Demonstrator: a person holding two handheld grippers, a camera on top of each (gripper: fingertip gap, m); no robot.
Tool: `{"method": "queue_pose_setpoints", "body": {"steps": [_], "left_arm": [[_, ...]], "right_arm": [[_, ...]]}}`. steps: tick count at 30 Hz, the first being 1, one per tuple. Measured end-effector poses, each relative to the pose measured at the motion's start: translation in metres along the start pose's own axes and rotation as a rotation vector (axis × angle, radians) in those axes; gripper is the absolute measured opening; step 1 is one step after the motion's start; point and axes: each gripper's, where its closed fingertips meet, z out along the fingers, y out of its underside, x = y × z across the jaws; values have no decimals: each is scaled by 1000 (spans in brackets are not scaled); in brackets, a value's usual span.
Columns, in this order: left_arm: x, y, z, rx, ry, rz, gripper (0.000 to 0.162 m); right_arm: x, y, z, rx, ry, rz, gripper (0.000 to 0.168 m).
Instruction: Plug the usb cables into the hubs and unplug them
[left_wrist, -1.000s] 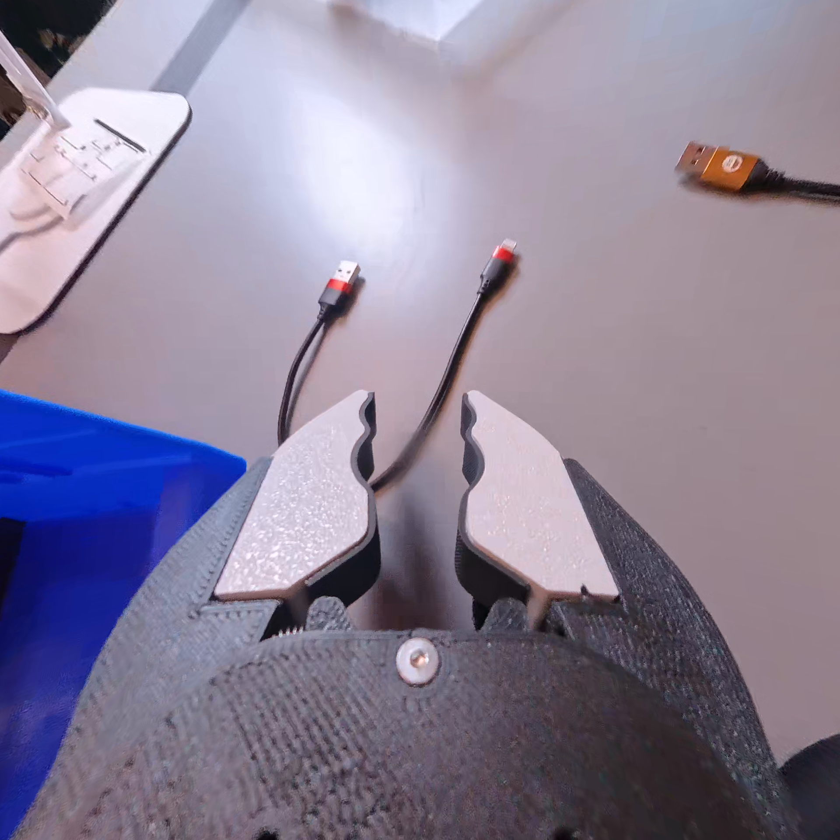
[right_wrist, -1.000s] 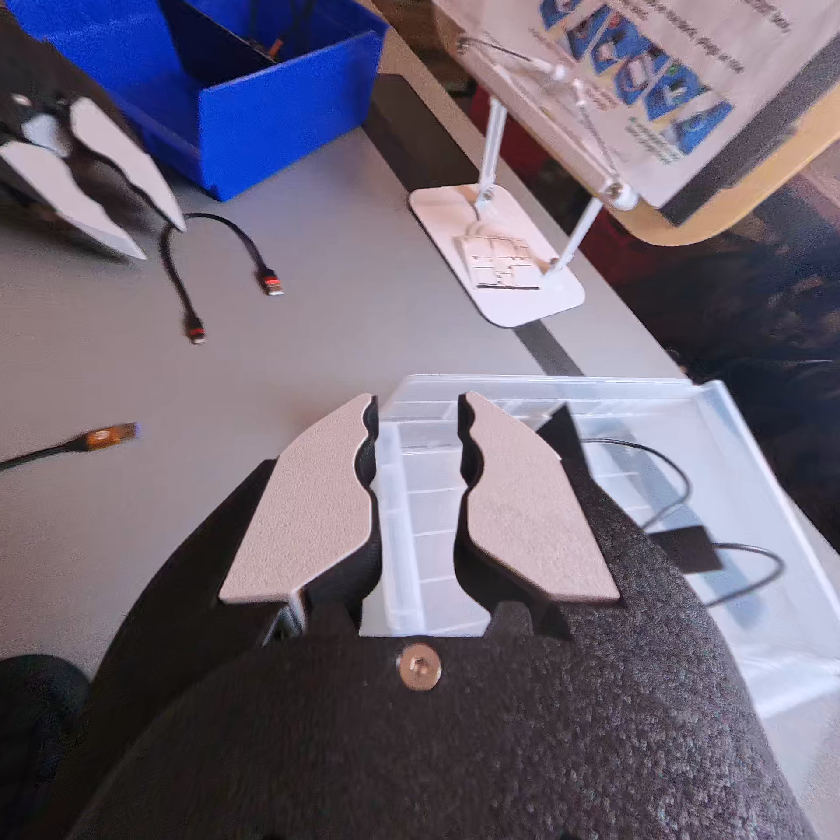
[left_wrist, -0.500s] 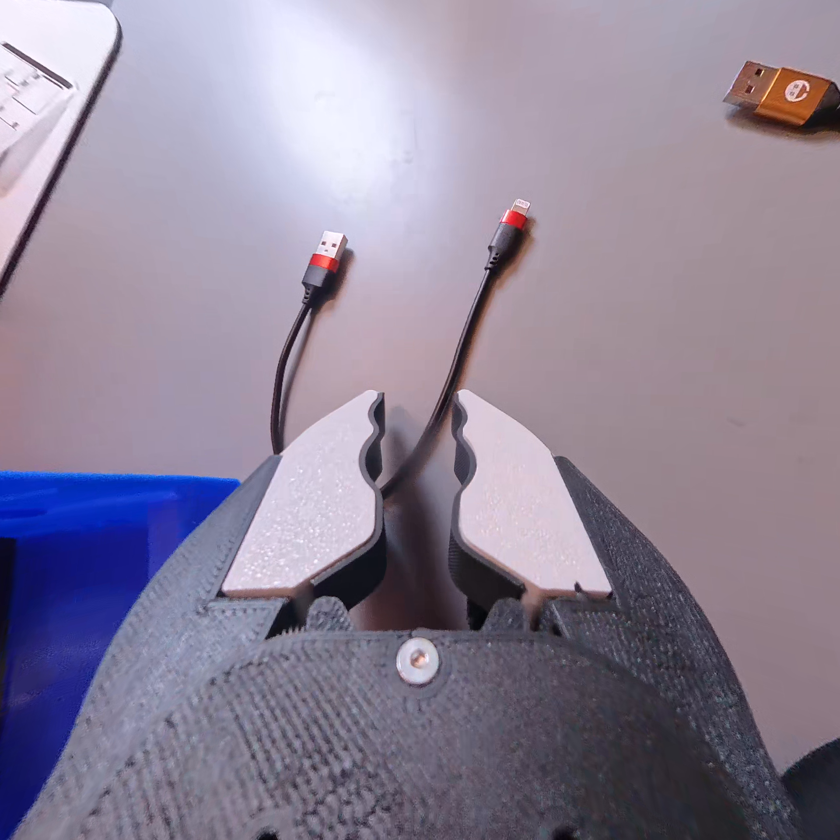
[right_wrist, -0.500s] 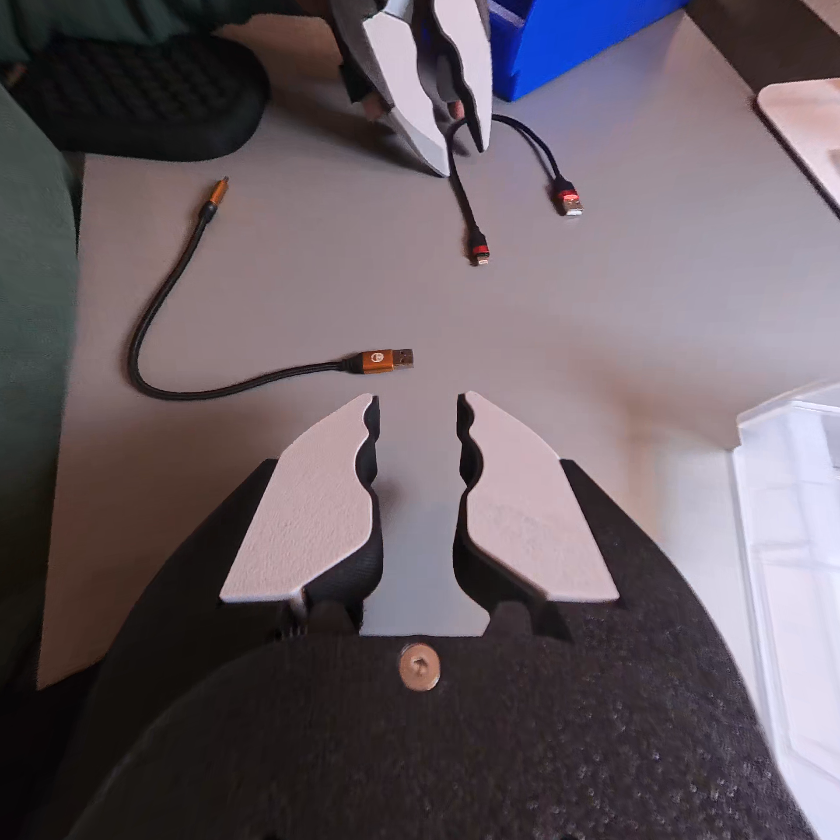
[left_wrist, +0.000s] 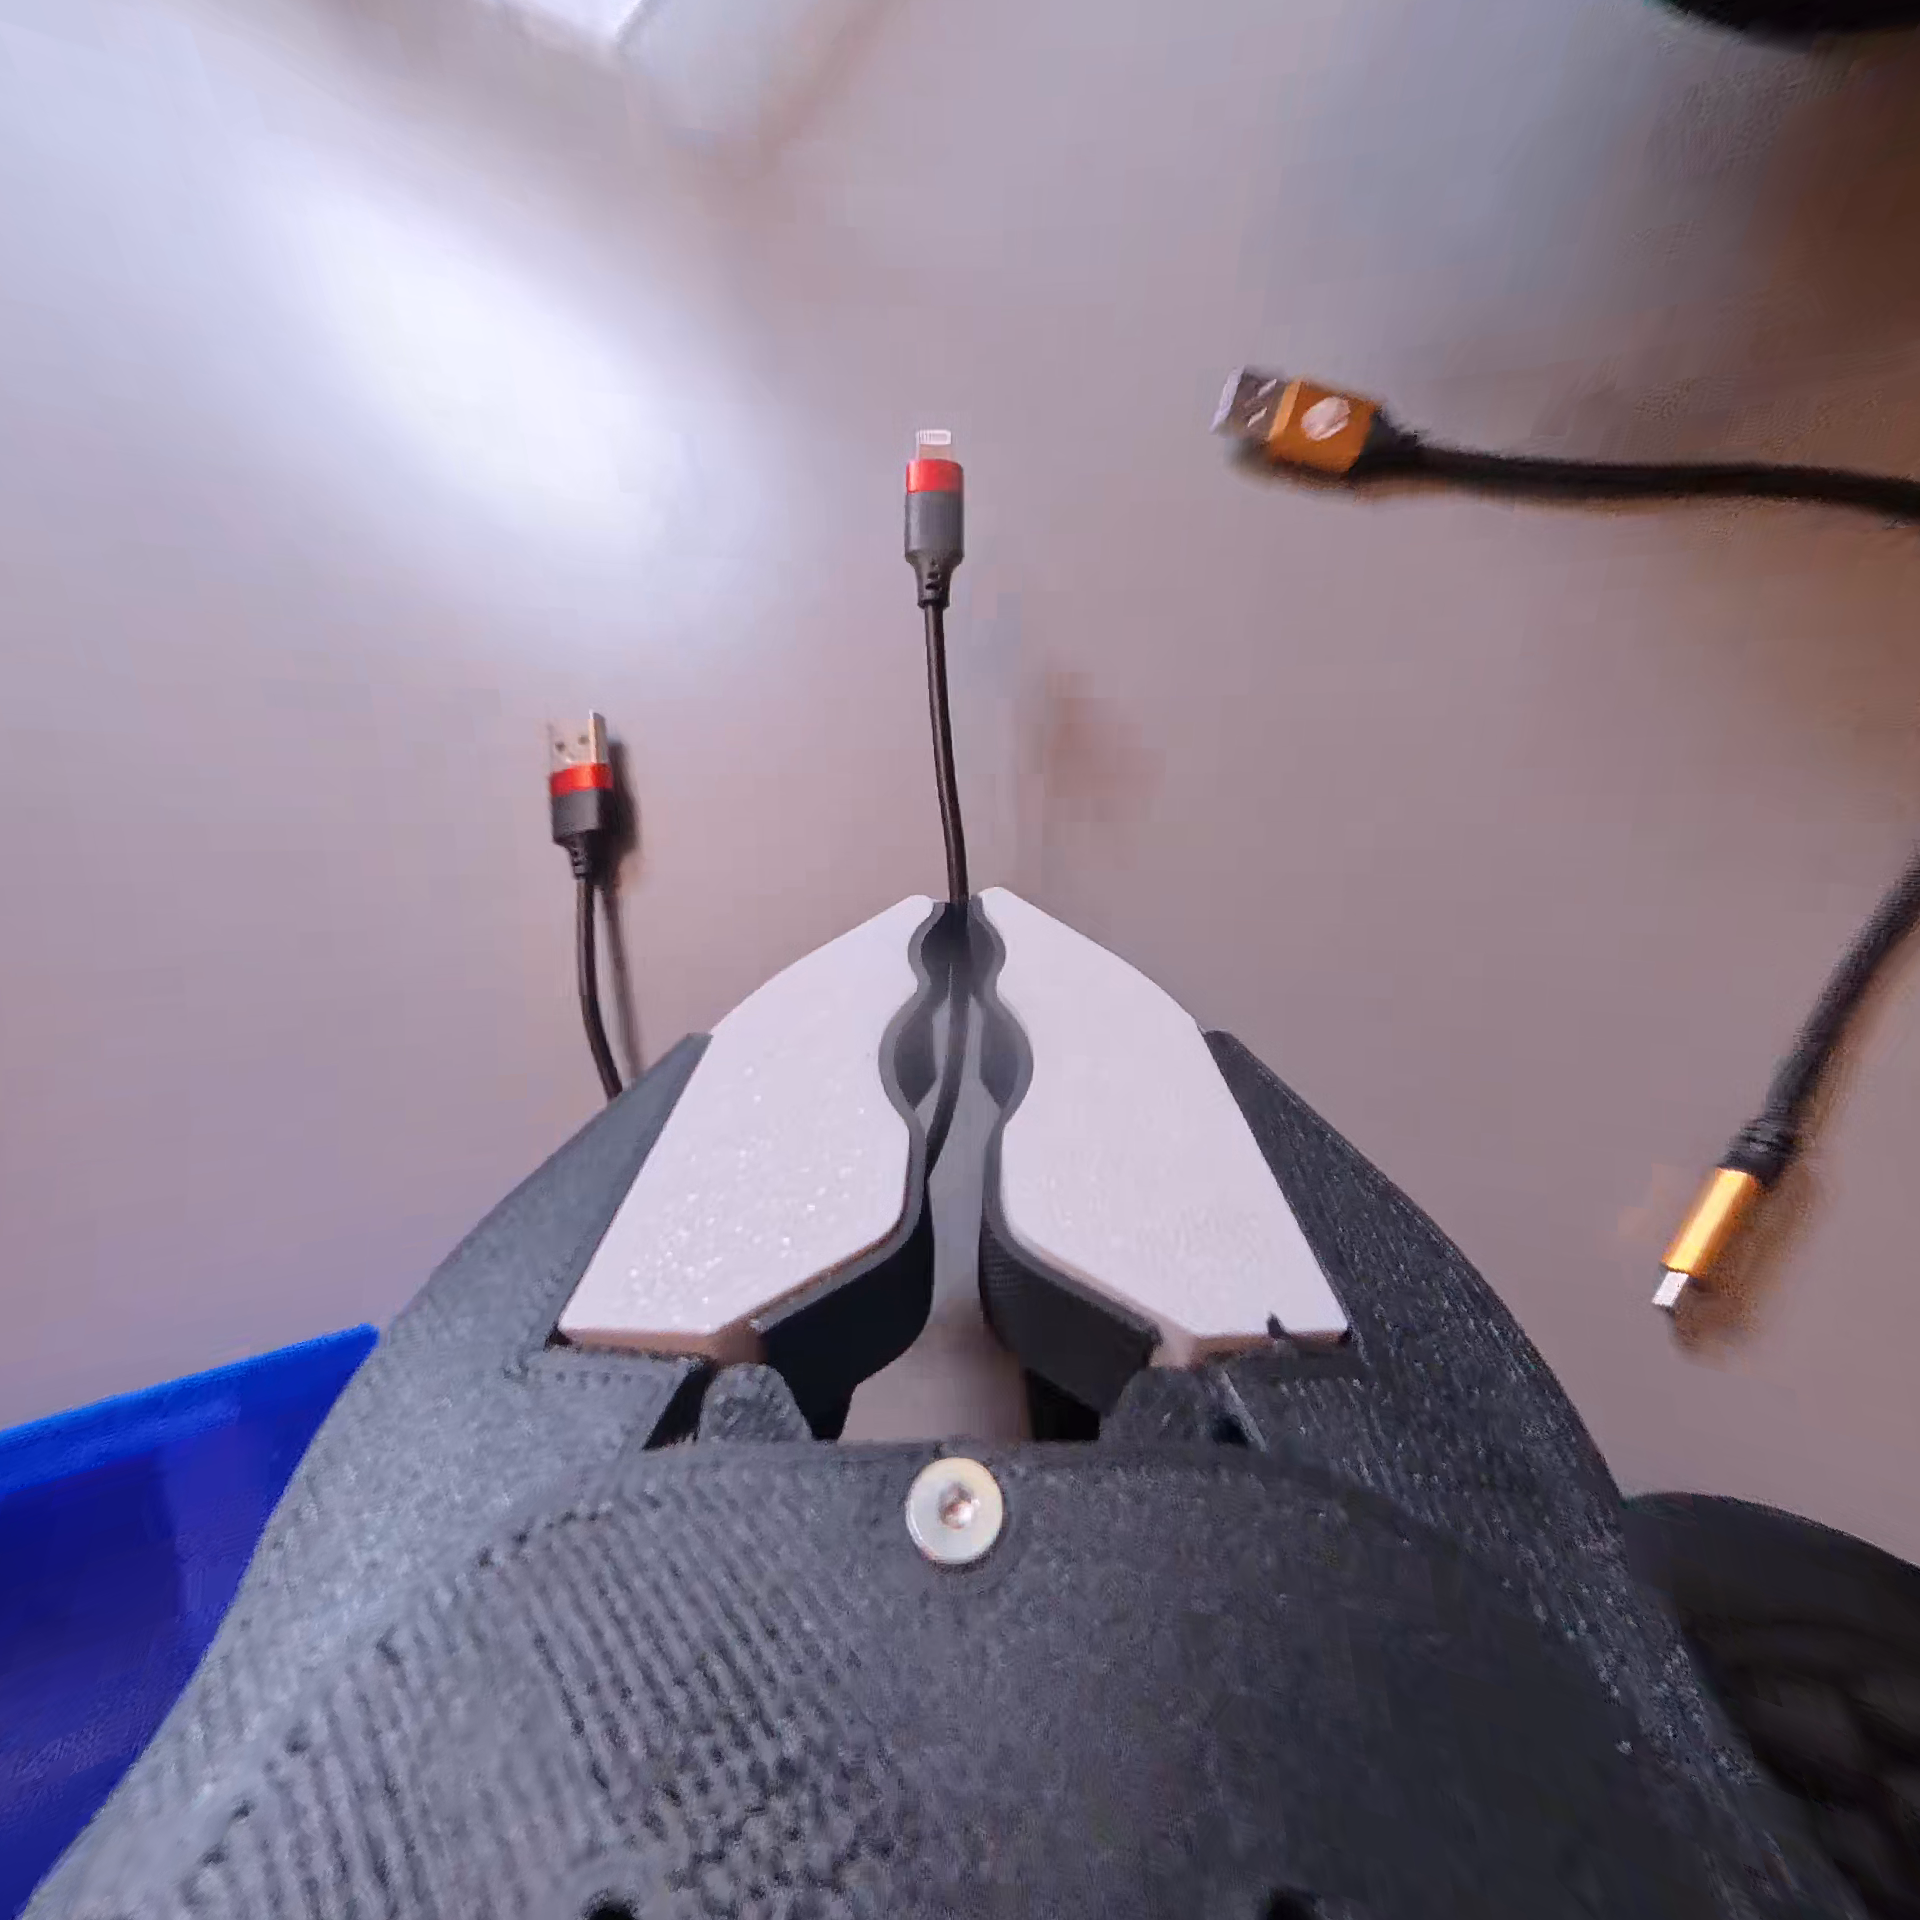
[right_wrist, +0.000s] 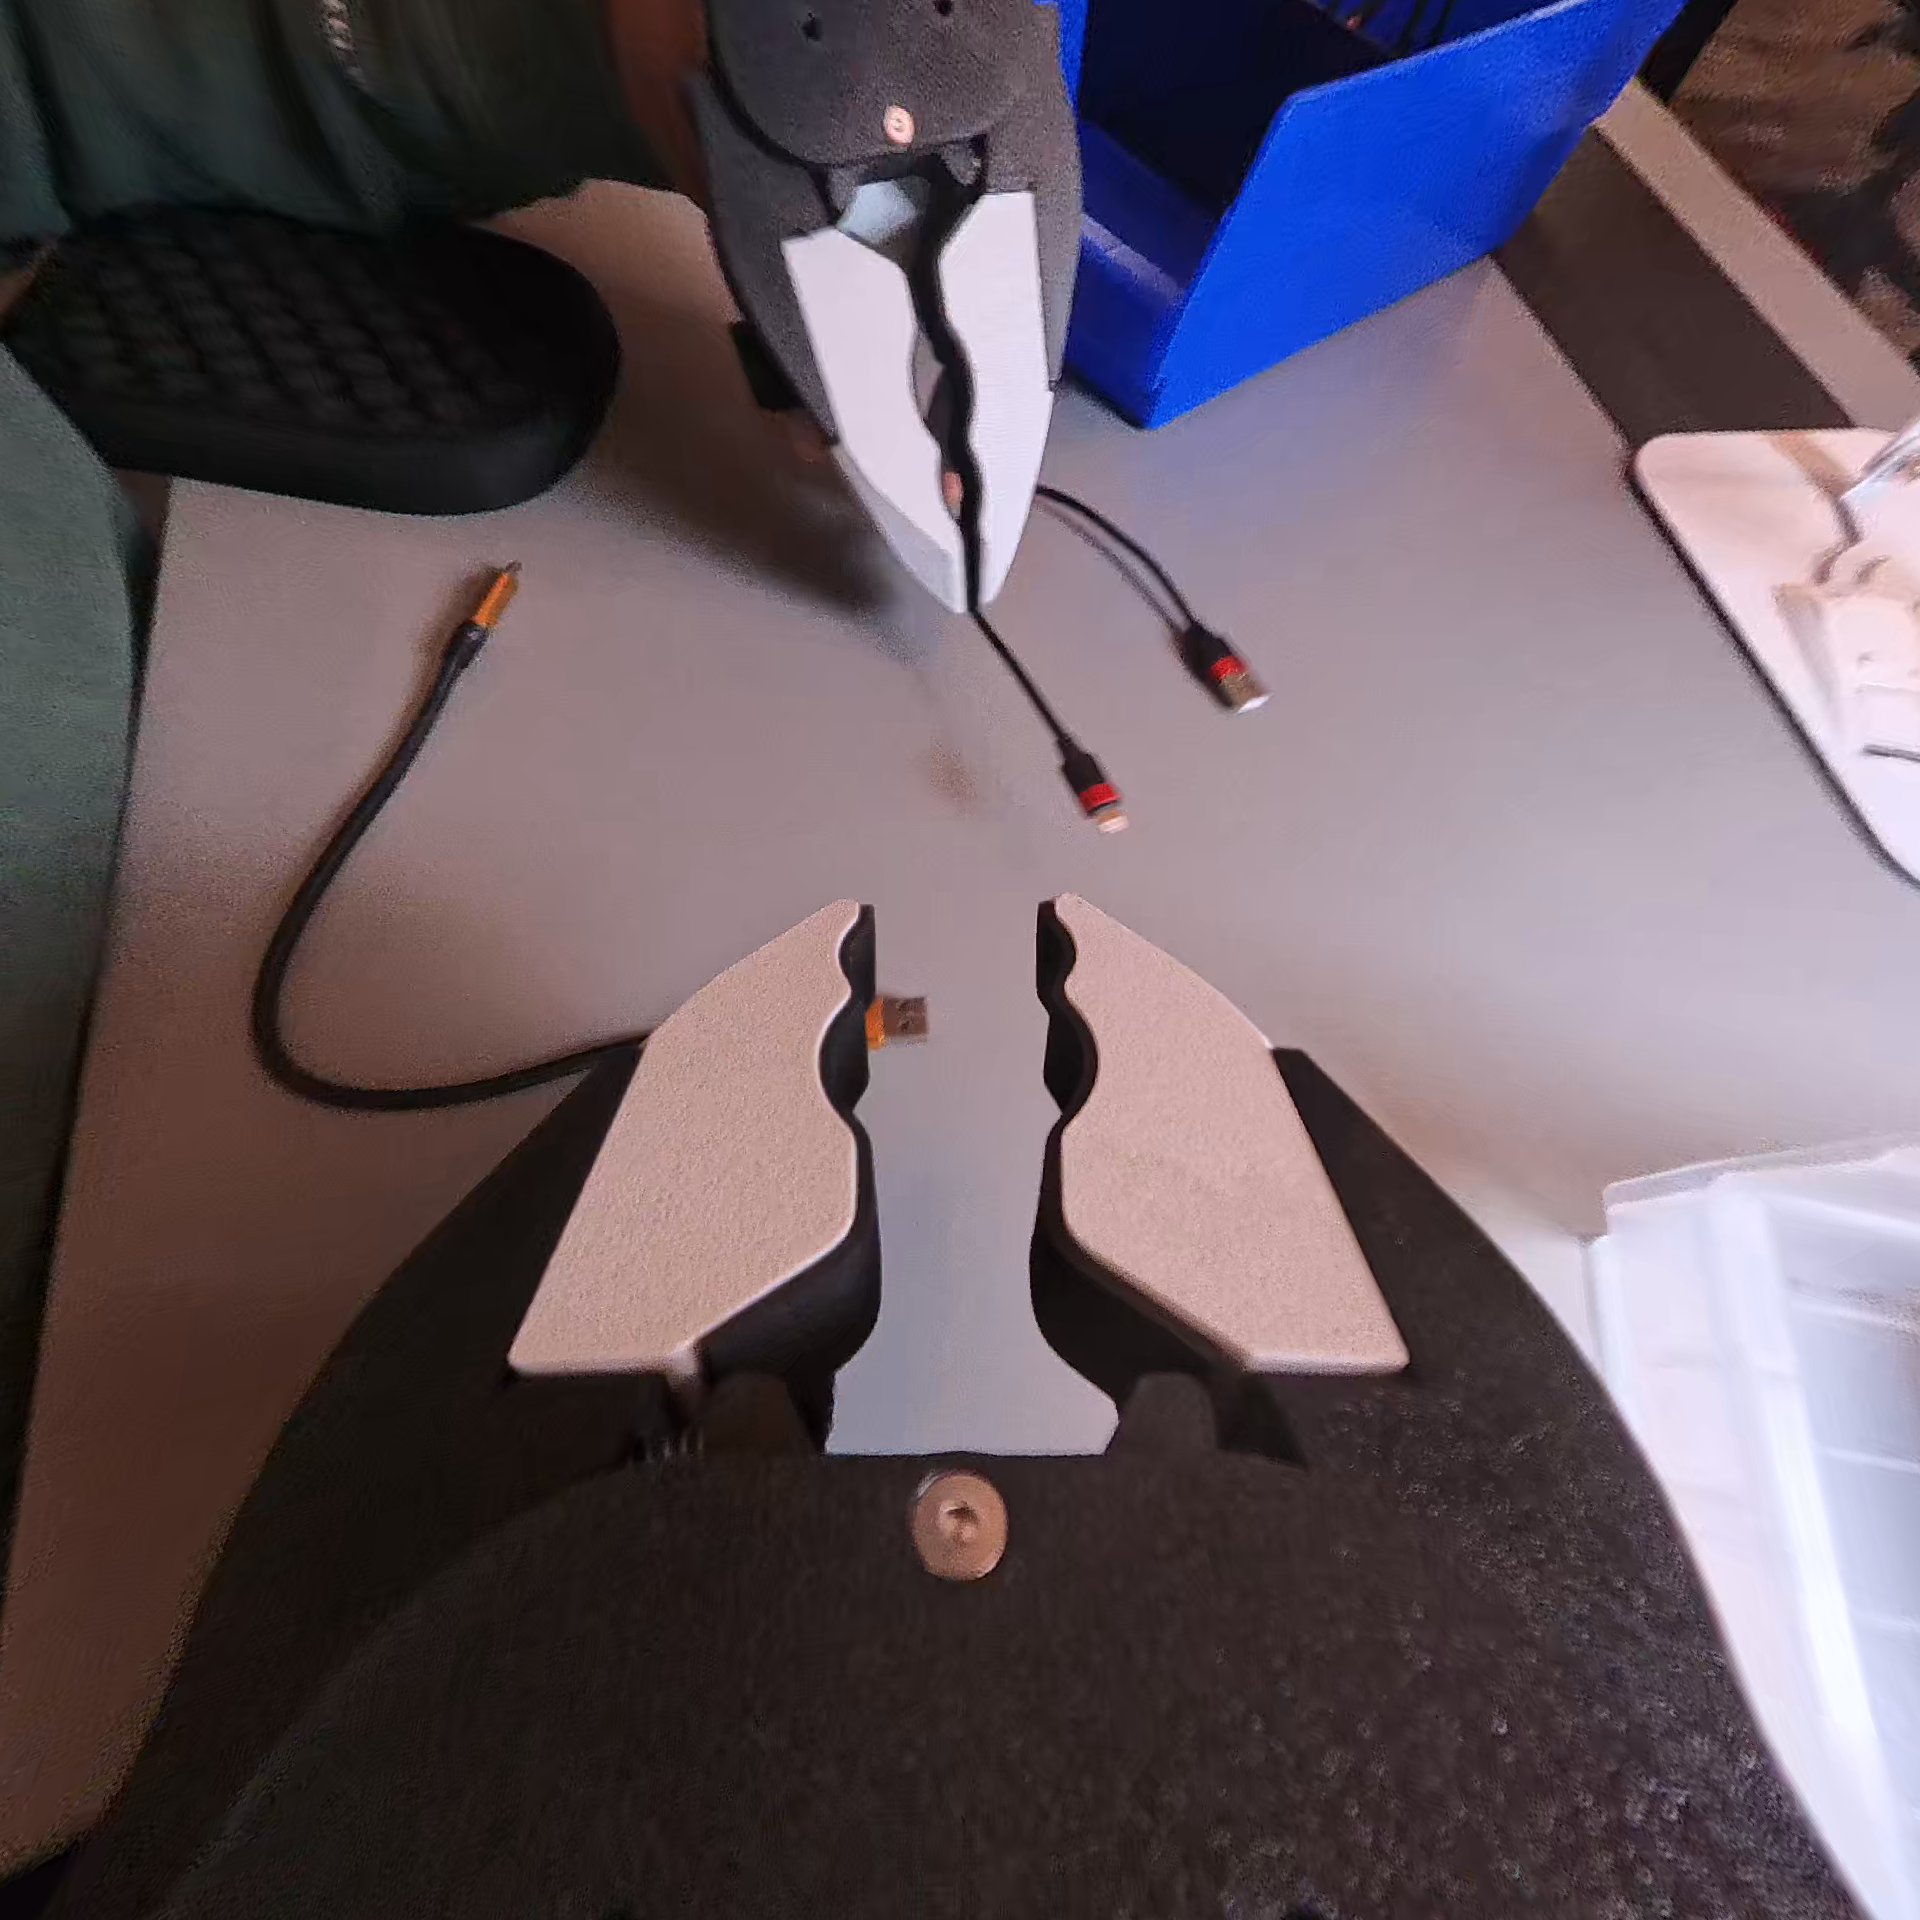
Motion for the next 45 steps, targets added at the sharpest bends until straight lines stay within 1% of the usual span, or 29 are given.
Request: {"method": "queue_pose_setpoints", "body": {"steps": [2, 4, 6, 8, 9, 10, 12, 13, 15, 16, 18, 19, 21, 23, 25, 26, 28, 31, 34, 36, 37, 38, 41, 43, 45], "left_arm": [[14, -16, -7, 42, 15, 30, 3], [27, -26, -8, 41, 21, 76, 3], [39, -33, -5, 36, 31, 113, 3], [50, -40, -4, 44, 51, 135, 3], [54, -43, -4, 49, 55, 141, 3], [55, -44, -4, 46, 45, 150, 3], [53, -42, -7, 60, 23, 164, 3], [49, -47, -12, 115, -2, 149, 5], [26, -55, -30, 211, -134, 129, 32], [15, -58, -43, 270, -188, 122, 40], [7, -65, -67, 416, -184, 64, 35], [4, -64, -74, 460, -171, 21, 34], [-3, -54, -75, 479, -162, -33, 32], [1, -43, -64, 454, -117, -51, 32], [12, -37, -51, 409, -57, -35, 33], [19, -35, -45, 383, -31, -14, 34], [33, -32, -39, 349, 32, 31, 34], [59, -26, -35, 301, 174, 75, 34], [86, -17, -35, 250, 314, 126, 37], [102, -8, -34, 197, 383, 170, 42], [109, -3, -34, 167, 417, 192, 45], [116, 2, -34, 140, 447, 211, 47], [134, 14, -34, 66, 529, 249, 50], [139, 22, -29, 8, 526, 285, 49], [138, 36, -19, -92, 487, 328, 47]], "right_arm": [[1, -9, 10, -30, 32, -96, 30], [-4, -17, 23, -86, 38, -225, 30], [-15, -21, 38, -159, 13, -358, 29], [-25, -19, 54, -248, -17, -460, 27], [-28, -16, 61, -290, -21, -509, 21], [-28, -13, 66, -325, -16, -559, 4], [-28, -14, 69, -336, -12, -613, 4], [-25, -19, 64, -316, -14, -593, 4], [-10, -28, 45, -285, -10, -500, 4], [1, -34, 32, -259, 5, -454, 4], [25, -47, 0, -212, 47, -376, 4], [39, -54, -18, -194, 84, -345, 4], [68, -62, -56, -198, 168, -299, 4], [96, -65, -90, -215, 243, -252, 4], [121, -59, -117, -257, 304, -206, 4], [136, -52, -129, -294, 355, -200, 4], [160, -29, -141, -377, 403, -156, 4], [191, 23, -138, -509, 461, -111, 4], [199, 79, -115, -601, 437, -60, 5], [197, 101, -102, -623, 418, -26, 20], [195, 105, -98, -616, 419, -14, 26], [191, 103, -95, -587, 414, -7, 28], [166, 74, -85, -459, 370, -43, 28], [136, 52, -76, -397, 303, -96, 28], [104, 39, -64, -378, 228, -145, 28]]}}
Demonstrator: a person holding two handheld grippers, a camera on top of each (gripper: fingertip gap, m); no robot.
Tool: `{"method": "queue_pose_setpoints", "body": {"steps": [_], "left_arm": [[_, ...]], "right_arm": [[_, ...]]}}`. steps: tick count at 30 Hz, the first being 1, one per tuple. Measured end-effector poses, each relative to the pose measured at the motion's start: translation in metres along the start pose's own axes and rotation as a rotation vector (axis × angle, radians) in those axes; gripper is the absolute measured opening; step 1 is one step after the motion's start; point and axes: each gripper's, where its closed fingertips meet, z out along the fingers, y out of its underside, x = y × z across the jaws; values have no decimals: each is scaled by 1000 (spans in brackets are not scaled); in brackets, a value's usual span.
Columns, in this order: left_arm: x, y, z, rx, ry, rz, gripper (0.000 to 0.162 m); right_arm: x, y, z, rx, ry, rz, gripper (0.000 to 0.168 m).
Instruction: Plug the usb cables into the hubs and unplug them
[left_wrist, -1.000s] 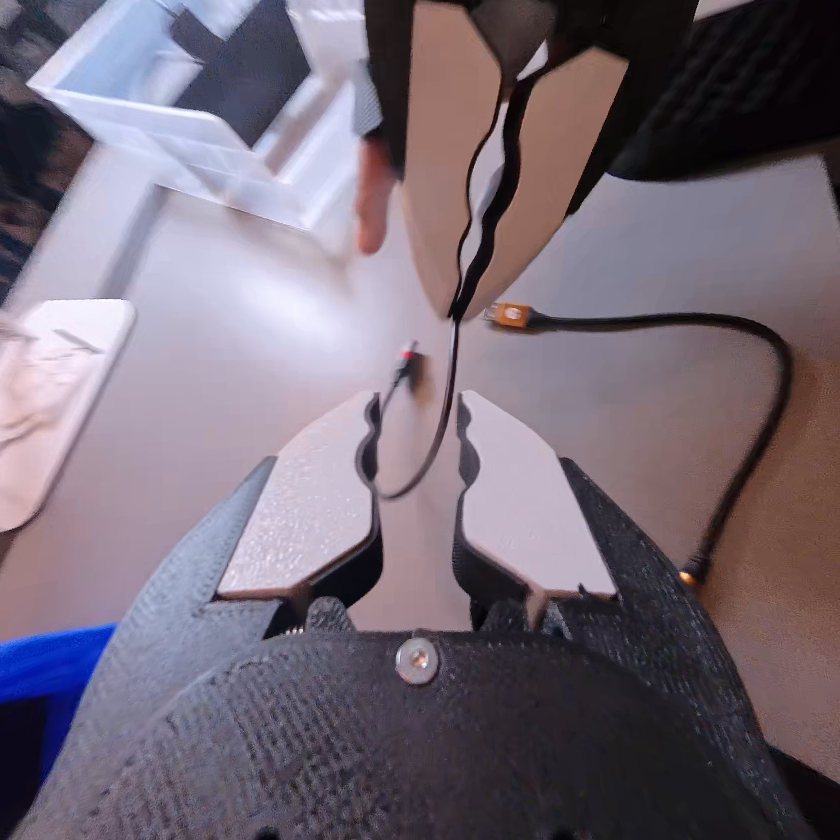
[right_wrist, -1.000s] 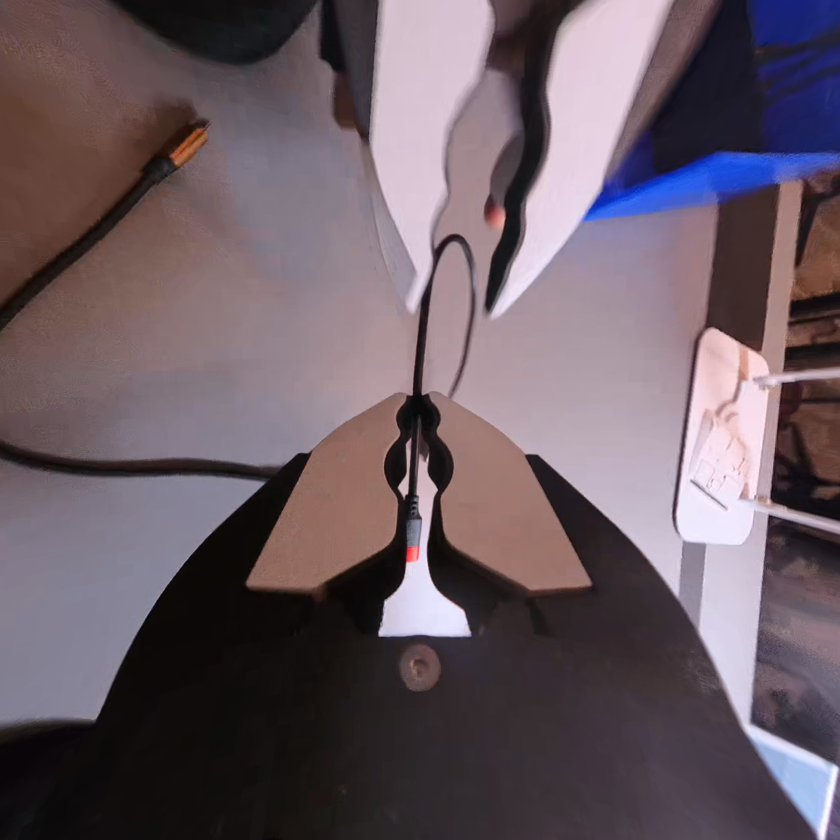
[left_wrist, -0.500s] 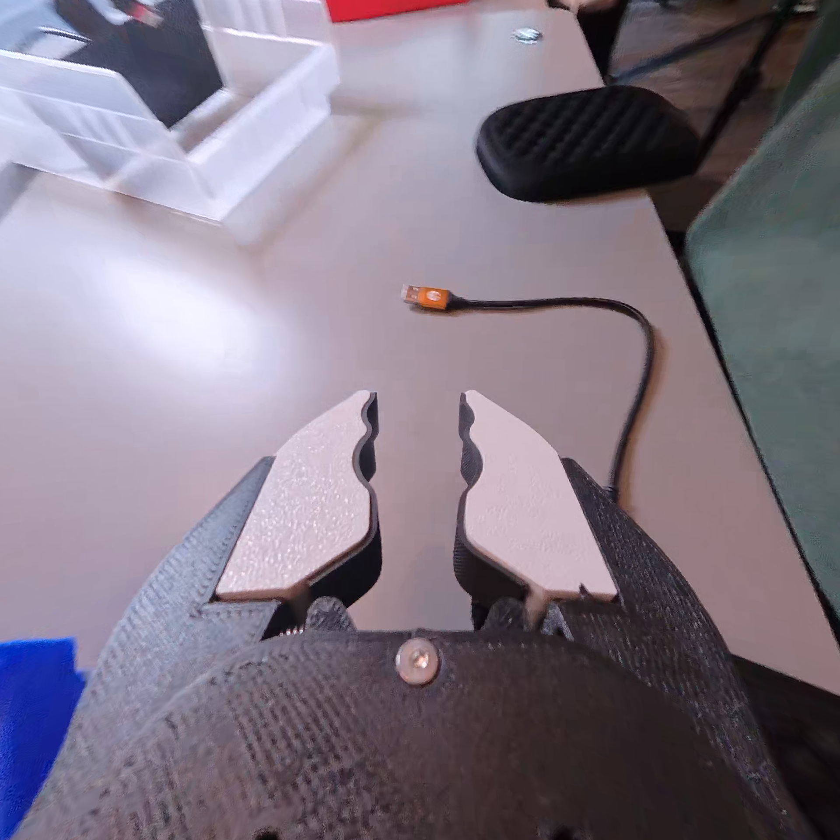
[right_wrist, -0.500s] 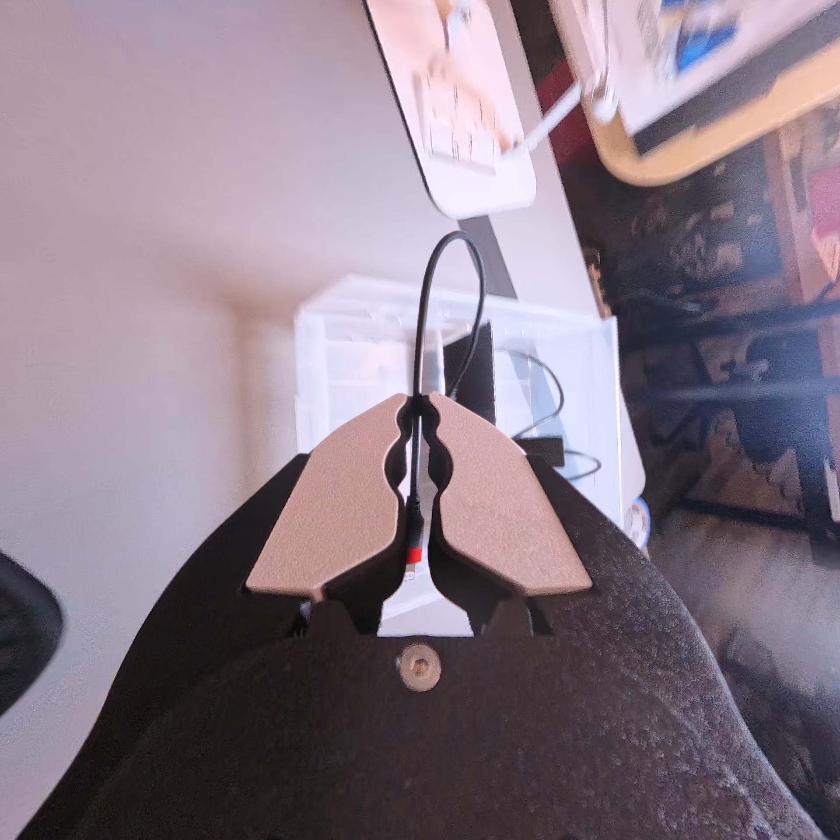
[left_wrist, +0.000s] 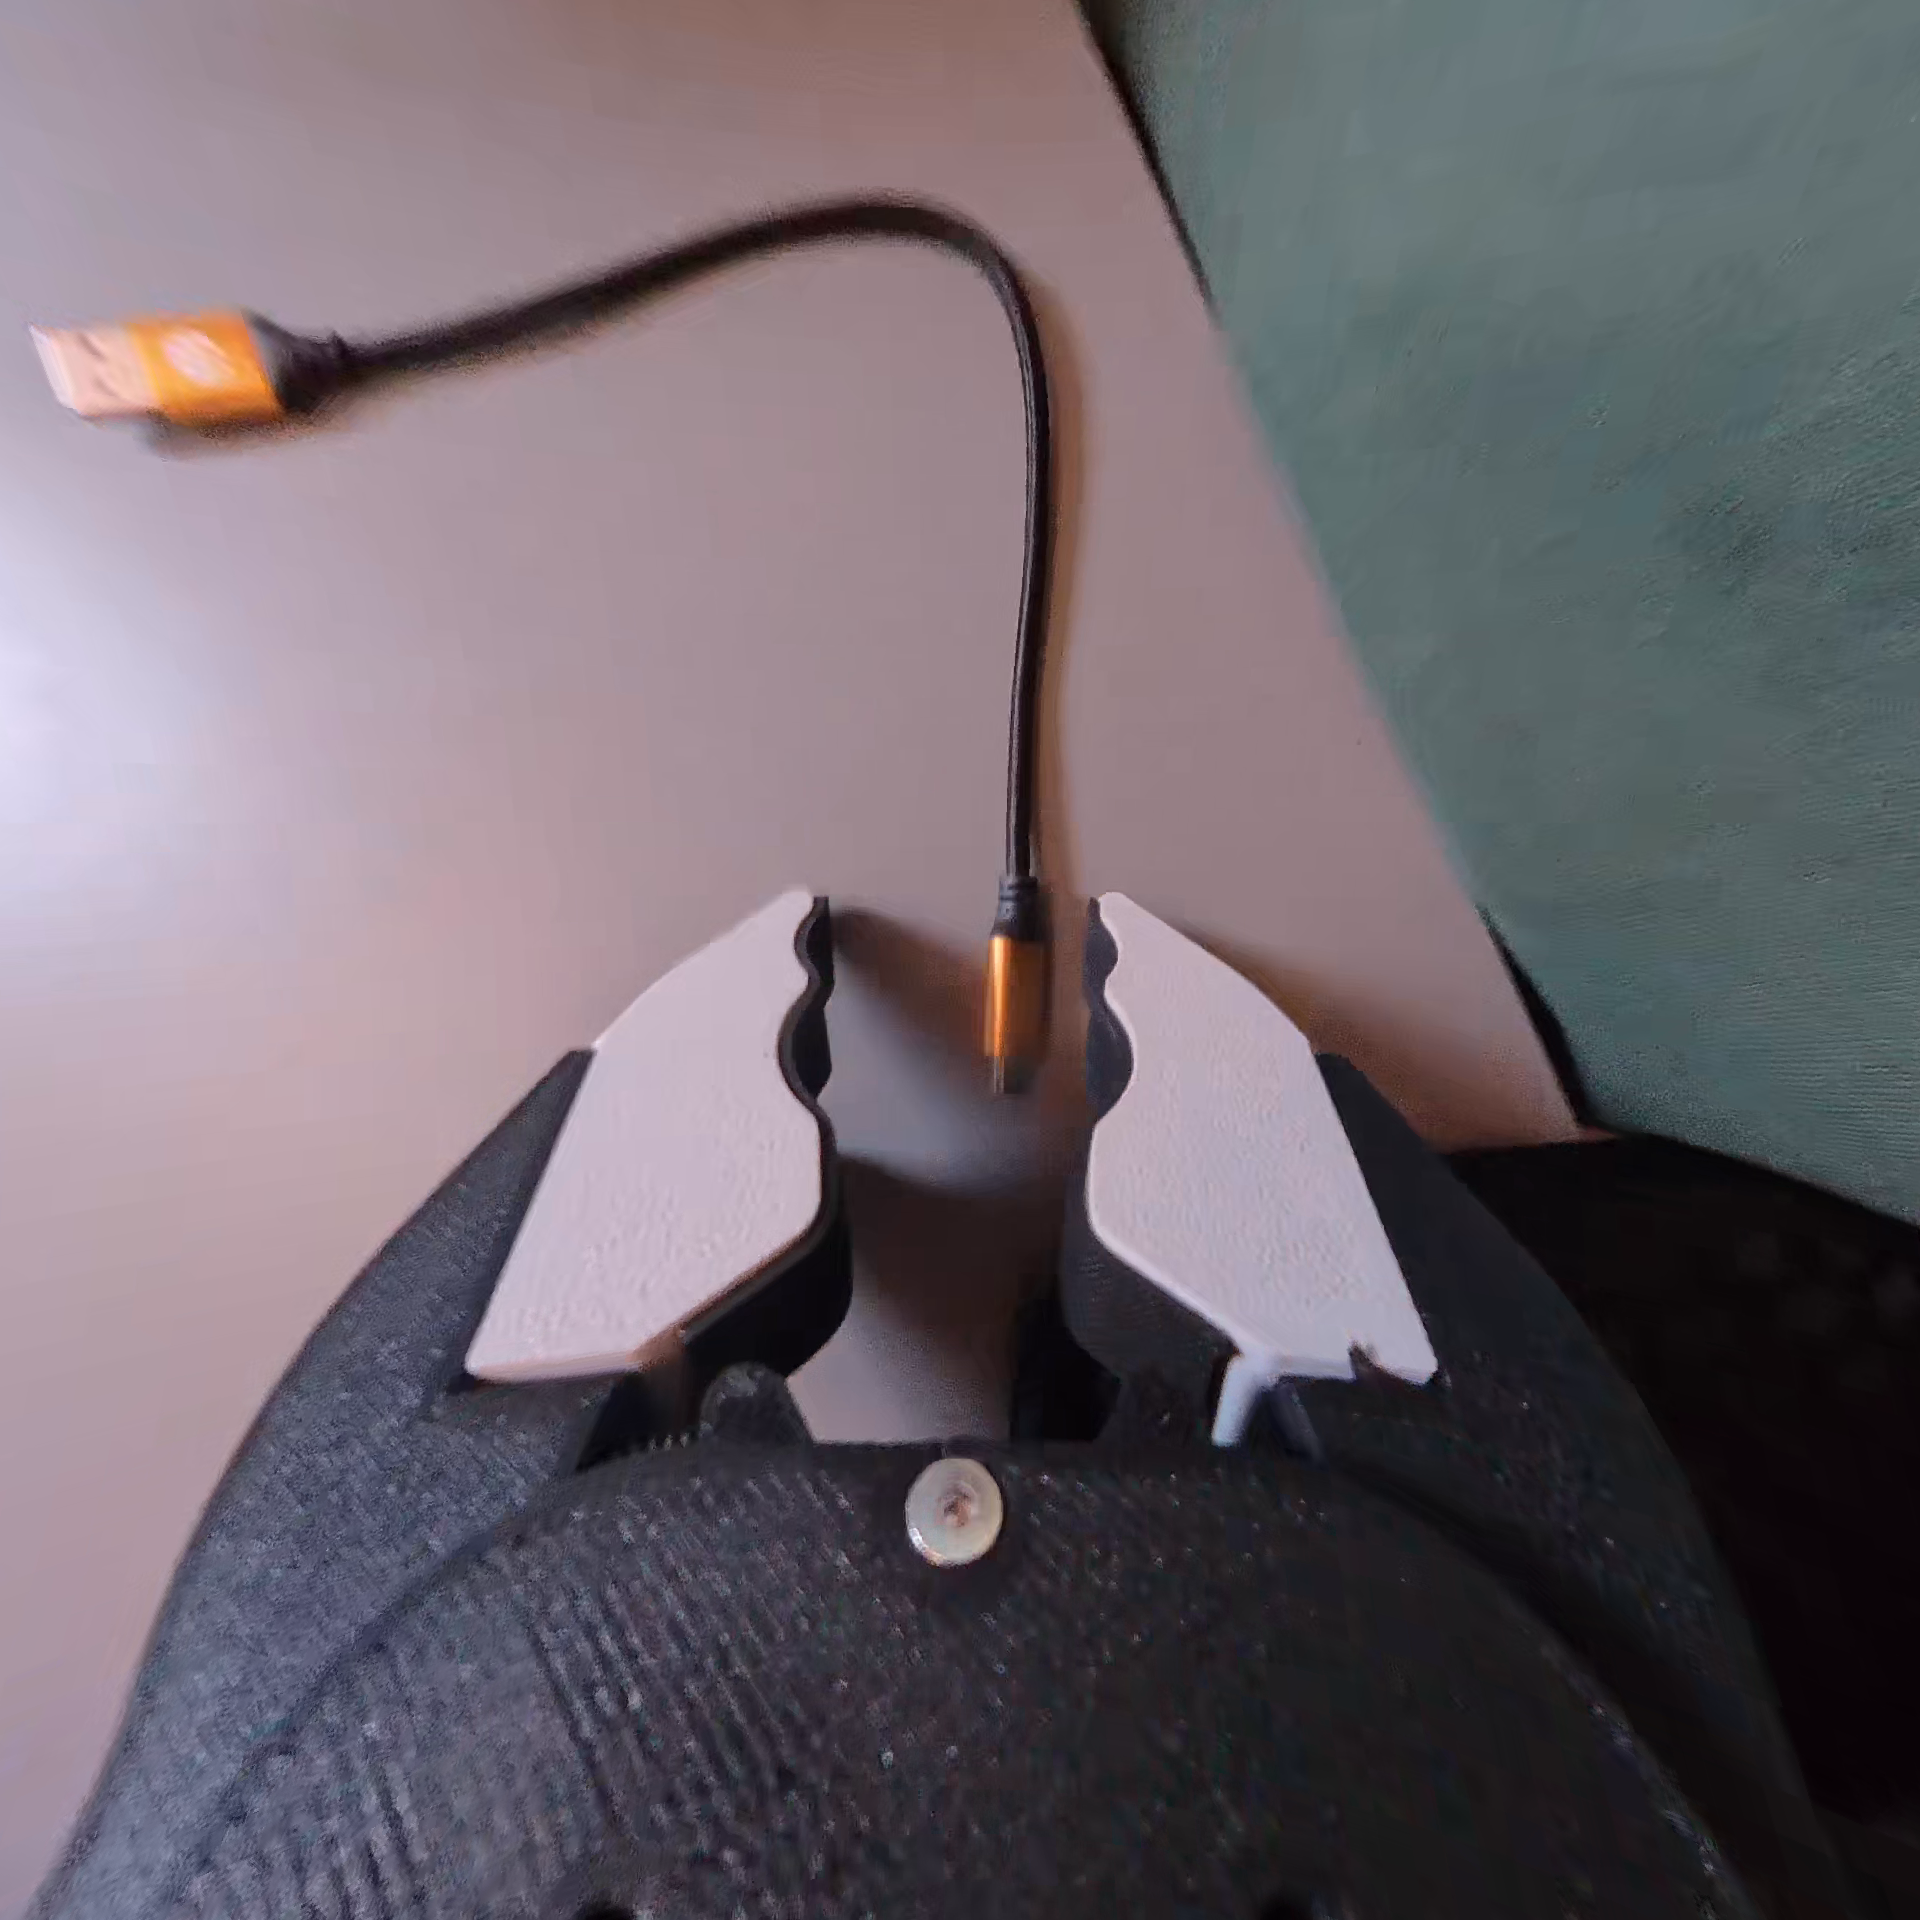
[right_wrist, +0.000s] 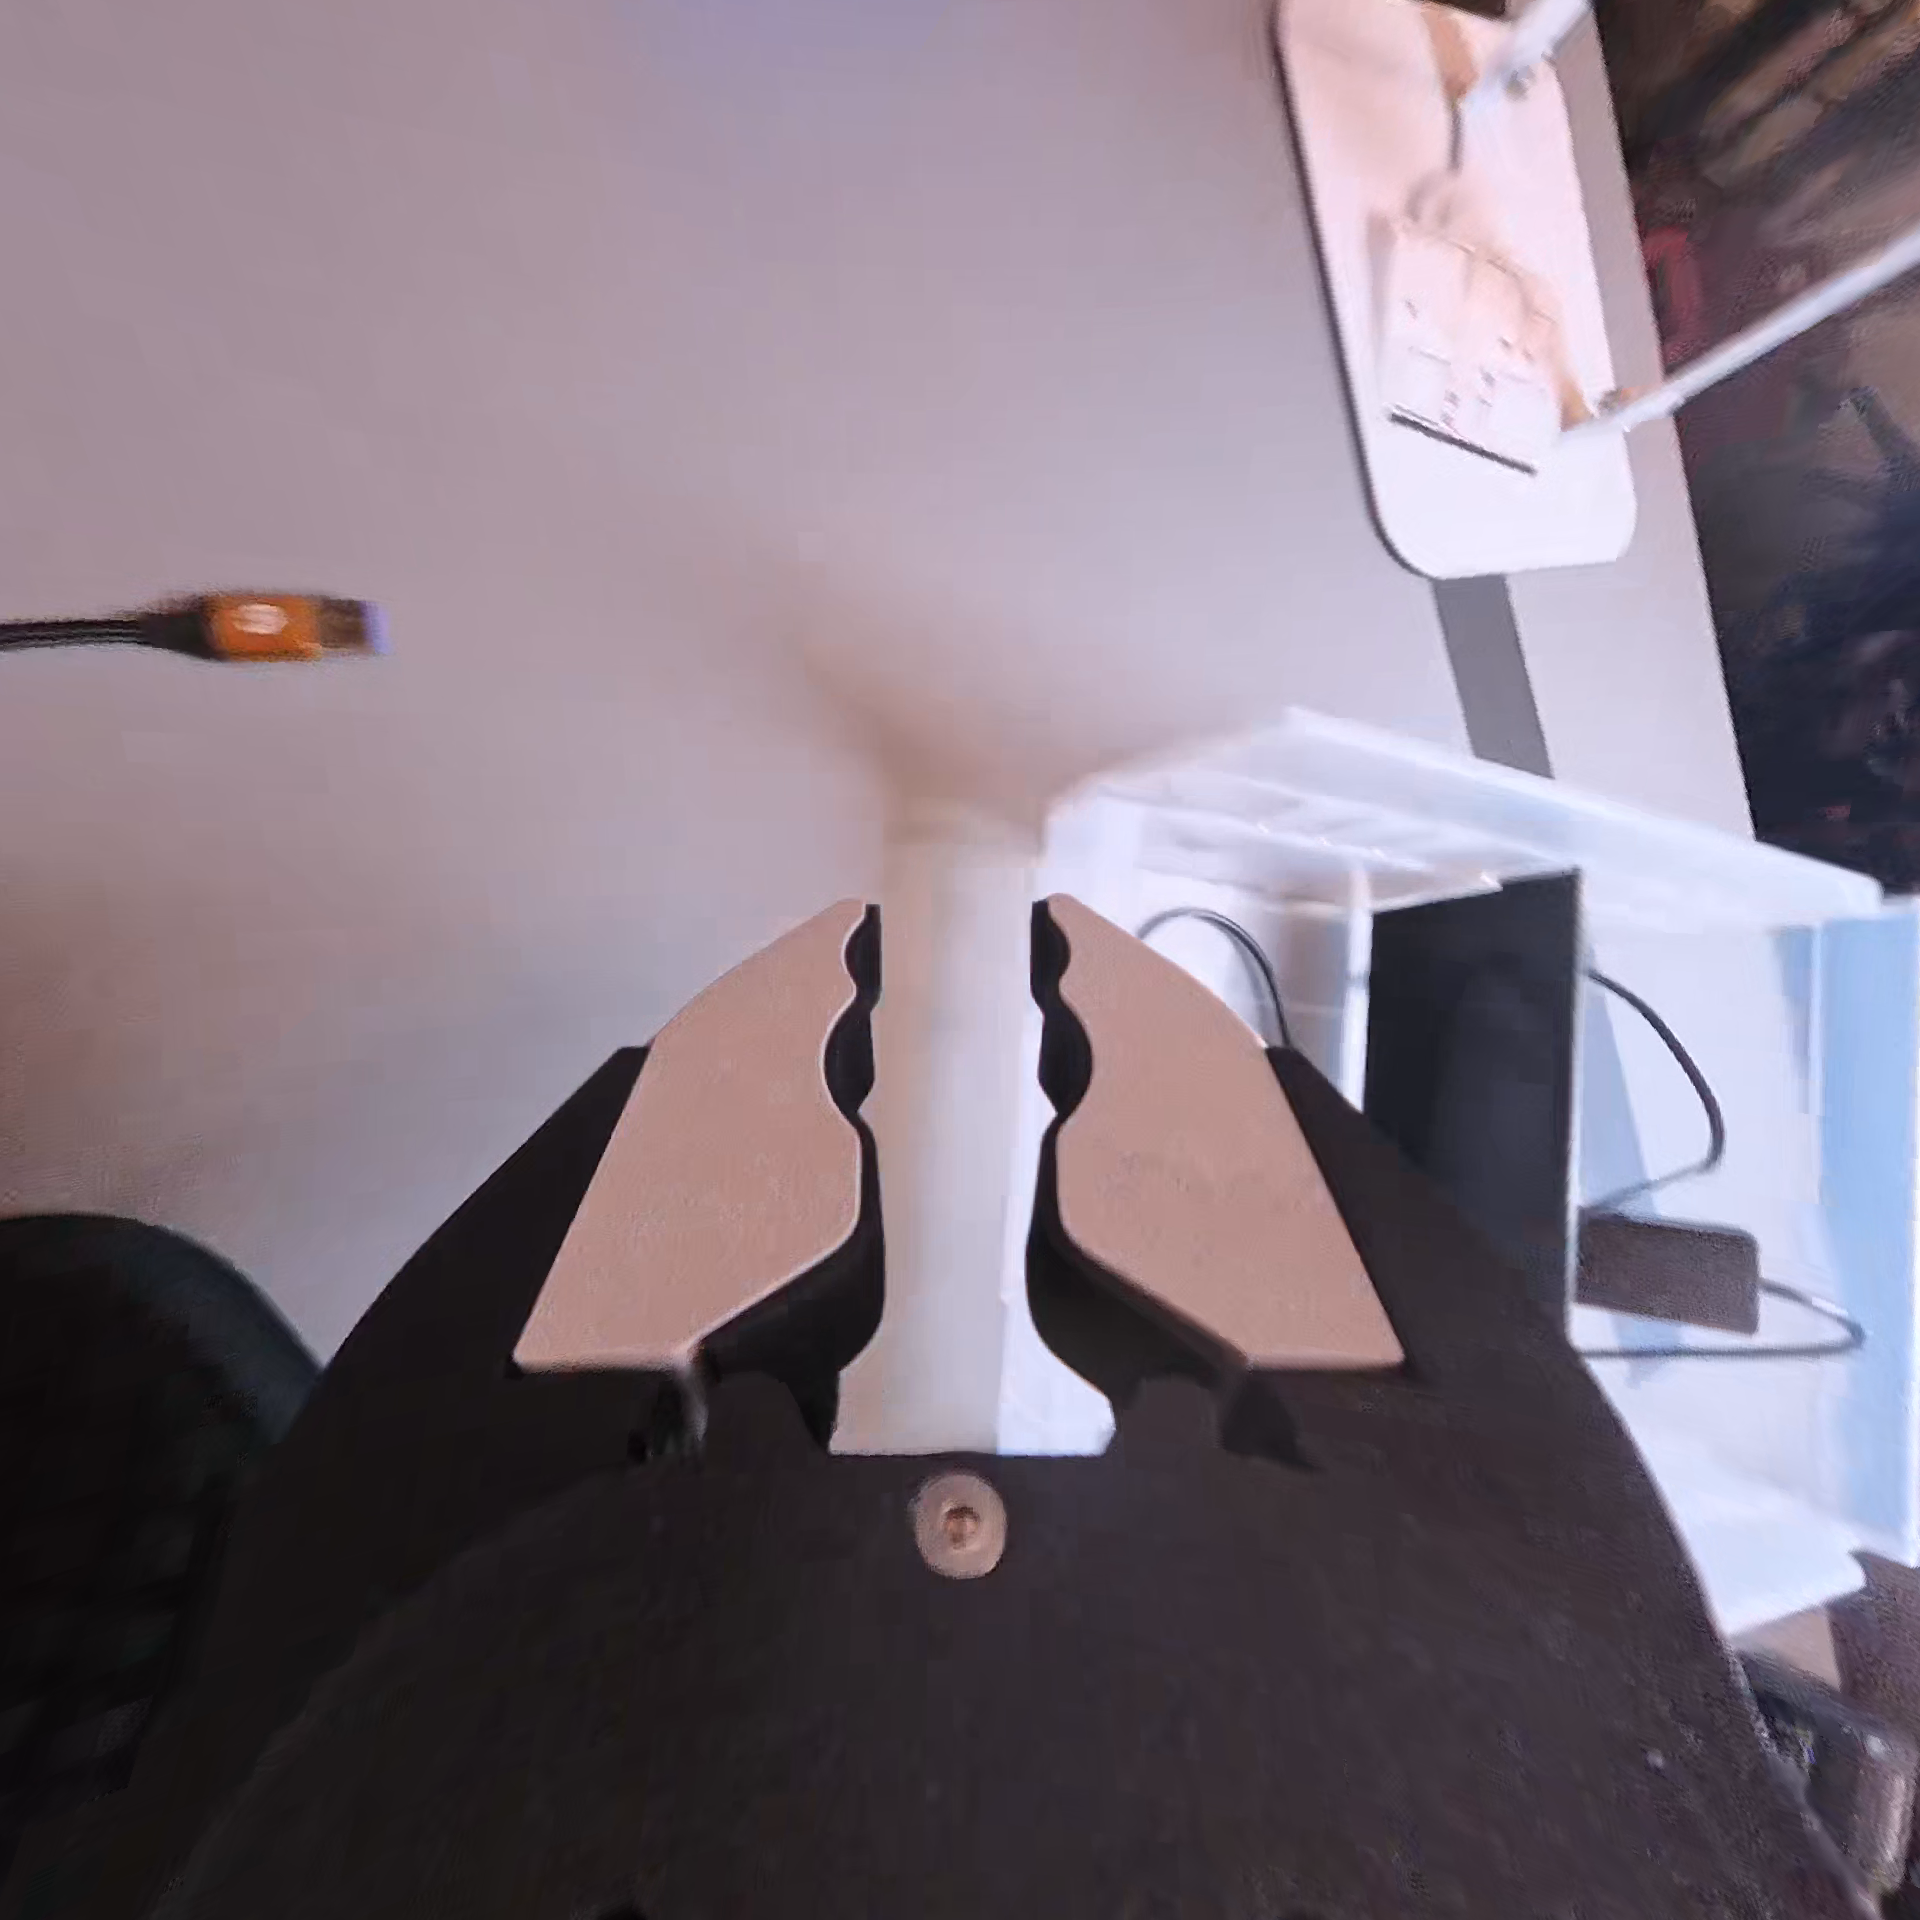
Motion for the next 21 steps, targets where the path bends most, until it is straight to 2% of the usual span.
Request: {"method": "queue_pose_setpoints", "body": {"steps": [2, 4, 8, 14, 17, 18, 20, 21], "left_arm": [[6, -3, 3, 5, 23, 13, 33], [0, -1, 3, -26, -17, 23, 9], [-6, -1, 2, -72, -85, 96, 7], [-40, -47, -37, 232, -305, 89, 7], [-44, -57, -48, 289, -356, 88, 7], [-43, -59, -49, 303, -353, 87, 7], [-43, -64, -53, 342, -357, 83, 7], [-43, -66, -54, 357, -352, 79, 7]], "right_arm": [[-27, -12, 0, 12, -49, -55, 28], [-50, -23, -1, 45, -96, -73, 28], [-86, -49, -6, 142, -167, -84, 28], [-161, -89, -11, 260, -402, -50, 27], [-188, -98, -8, 254, -538, 58, 27], [-190, -96, -3, 226, -537, 68, 24], [-193, -87, 4, 172, -507, -6, 5], [-193, -87, 4, 167, -498, -37, 4]]}}
